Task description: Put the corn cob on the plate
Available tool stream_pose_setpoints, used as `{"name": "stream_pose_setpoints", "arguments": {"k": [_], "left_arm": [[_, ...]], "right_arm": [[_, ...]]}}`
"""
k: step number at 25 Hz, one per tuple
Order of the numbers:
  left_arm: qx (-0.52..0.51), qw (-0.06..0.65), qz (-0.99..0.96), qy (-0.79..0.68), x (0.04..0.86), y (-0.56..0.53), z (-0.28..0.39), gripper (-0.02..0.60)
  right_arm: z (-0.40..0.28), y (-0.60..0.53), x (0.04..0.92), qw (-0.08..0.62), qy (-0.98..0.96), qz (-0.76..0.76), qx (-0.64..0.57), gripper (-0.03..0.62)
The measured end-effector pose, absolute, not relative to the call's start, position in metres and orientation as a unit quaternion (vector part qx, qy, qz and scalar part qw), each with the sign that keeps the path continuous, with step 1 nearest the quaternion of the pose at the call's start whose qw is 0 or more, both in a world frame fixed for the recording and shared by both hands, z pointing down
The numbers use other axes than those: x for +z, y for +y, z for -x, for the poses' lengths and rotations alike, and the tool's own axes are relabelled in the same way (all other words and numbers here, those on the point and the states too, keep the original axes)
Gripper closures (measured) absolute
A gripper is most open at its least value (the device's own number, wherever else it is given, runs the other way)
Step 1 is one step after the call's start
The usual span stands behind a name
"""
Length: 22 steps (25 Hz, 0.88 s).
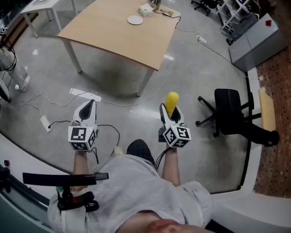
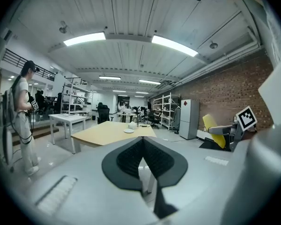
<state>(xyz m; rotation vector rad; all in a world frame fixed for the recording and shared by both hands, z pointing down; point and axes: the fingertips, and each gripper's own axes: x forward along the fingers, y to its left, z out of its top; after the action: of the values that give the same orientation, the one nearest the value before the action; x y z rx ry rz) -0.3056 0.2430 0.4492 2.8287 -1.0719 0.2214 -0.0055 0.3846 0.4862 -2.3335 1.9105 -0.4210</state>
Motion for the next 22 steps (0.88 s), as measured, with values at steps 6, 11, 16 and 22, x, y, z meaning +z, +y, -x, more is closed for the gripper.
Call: {"name": "stream_pose_setpoints", "arguments": {"k": [6,11,16,22], "left_arm": [[0.069,0.054,-0.933,-0.35,0.445,0.228,0.293,0.561],[0.07,0.049,-0.932,-0.352,0.44,0.208,0.268,0.561],[0.067,0.043,-0.93,-0.359,0.442,0.164,0.237,0.561],[0.067,0.039,-0.925,-0.372,0.432,0.119,0.189,0.561]], "right_arm": [[-0.001,0.37,0.485,0.037,0.631,0.763,-0.134,0.342],[-0.024,0.346,0.484,0.039,0.638,0.758,-0.131,0.342],[-0.057,0.293,0.483,0.042,0.65,0.749,-0.126,0.342],[-0.099,0.229,0.479,0.043,0.672,0.728,-0.131,0.342]]}}
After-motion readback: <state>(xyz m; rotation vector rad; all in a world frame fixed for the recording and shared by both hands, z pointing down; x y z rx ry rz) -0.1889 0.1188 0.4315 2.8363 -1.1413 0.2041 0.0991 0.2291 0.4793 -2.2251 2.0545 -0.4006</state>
